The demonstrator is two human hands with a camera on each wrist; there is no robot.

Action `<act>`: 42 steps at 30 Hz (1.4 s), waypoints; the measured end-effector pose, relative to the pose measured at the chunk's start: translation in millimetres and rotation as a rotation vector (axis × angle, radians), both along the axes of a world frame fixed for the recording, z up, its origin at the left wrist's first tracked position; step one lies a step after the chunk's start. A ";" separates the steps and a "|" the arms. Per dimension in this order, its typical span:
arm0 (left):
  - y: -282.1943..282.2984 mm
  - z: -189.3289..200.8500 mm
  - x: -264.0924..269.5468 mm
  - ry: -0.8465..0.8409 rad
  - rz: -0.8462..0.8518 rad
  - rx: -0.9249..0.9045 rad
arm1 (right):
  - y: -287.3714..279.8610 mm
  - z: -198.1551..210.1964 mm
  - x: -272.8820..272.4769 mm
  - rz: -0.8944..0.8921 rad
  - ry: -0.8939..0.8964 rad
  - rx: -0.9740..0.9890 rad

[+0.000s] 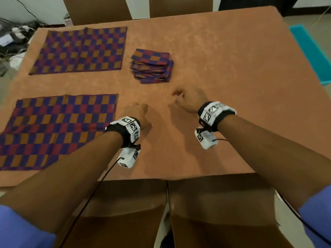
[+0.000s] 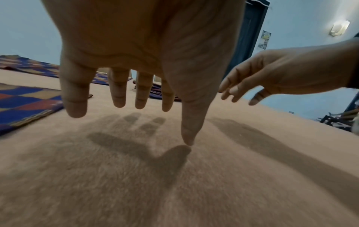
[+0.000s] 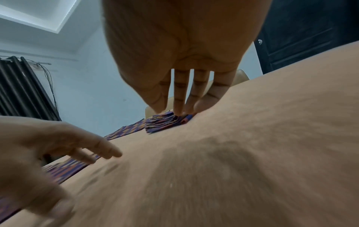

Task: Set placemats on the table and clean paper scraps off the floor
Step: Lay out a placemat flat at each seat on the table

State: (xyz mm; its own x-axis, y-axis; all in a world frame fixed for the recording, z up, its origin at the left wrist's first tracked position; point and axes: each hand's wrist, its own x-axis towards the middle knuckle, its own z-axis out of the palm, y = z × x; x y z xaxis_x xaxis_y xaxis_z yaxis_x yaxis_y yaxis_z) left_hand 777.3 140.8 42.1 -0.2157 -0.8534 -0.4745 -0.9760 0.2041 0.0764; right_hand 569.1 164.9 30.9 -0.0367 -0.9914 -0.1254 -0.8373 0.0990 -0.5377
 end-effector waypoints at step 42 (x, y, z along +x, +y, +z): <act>2.0 33.2 16.8 0.811 0.065 -0.333 | -40.3 140.2 -28.1 0.288 0.116 -0.356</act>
State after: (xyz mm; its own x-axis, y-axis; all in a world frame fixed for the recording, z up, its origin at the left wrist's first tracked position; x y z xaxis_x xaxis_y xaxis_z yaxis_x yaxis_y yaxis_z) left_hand 794.1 142.7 75.3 -0.3245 -0.9425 0.0794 -0.6573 0.2851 0.6977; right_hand 541.0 124.5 171.1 0.2524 -0.9440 0.2127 -0.8603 -0.3195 -0.3972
